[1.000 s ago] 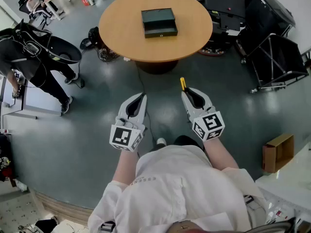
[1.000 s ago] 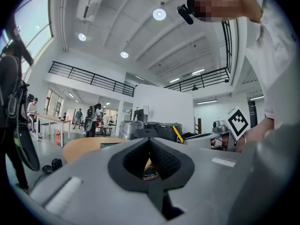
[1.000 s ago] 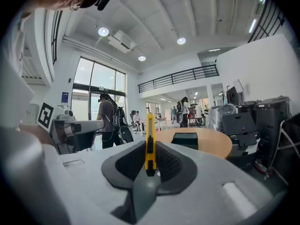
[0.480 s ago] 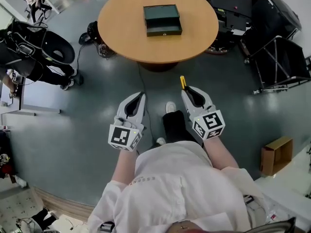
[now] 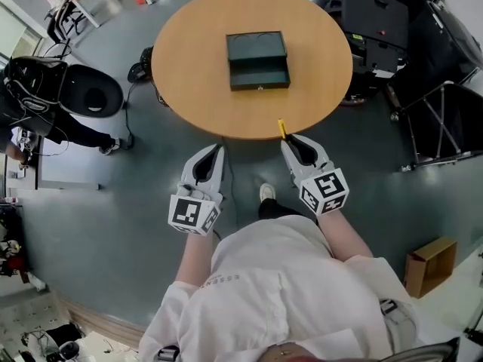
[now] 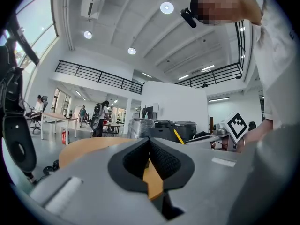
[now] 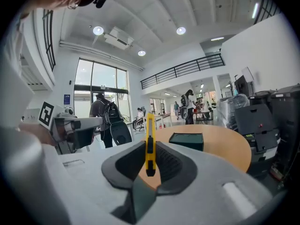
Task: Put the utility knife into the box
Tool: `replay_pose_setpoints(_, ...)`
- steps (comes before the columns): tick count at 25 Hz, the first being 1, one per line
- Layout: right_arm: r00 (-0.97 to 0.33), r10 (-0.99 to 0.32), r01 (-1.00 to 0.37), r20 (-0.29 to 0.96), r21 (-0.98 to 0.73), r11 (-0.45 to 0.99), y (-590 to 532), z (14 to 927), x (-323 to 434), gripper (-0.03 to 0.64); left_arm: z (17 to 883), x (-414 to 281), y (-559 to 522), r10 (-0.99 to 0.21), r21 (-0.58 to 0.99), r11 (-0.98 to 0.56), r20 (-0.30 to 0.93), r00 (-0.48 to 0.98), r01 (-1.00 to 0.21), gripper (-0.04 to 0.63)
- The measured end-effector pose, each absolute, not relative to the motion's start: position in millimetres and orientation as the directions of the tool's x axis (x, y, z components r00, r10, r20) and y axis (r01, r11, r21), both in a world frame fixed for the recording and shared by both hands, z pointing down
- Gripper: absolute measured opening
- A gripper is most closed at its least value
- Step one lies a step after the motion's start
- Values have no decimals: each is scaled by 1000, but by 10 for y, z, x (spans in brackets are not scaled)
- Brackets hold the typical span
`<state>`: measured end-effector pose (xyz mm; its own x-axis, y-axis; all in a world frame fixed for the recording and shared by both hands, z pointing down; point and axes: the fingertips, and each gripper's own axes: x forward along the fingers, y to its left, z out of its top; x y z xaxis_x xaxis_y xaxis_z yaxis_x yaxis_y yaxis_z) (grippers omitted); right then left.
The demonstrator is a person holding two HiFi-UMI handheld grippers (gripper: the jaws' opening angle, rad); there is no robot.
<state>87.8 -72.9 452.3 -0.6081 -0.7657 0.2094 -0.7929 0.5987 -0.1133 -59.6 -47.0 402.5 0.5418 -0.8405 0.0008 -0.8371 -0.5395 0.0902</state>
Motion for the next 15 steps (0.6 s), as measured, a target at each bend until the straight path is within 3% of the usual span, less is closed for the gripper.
replay_pose_setpoints(15,-631,-728,-768,267,-81,635,-2159,4641,1038,55,4206,-371,-1761,-851,94,-516,56,522,-851,8)
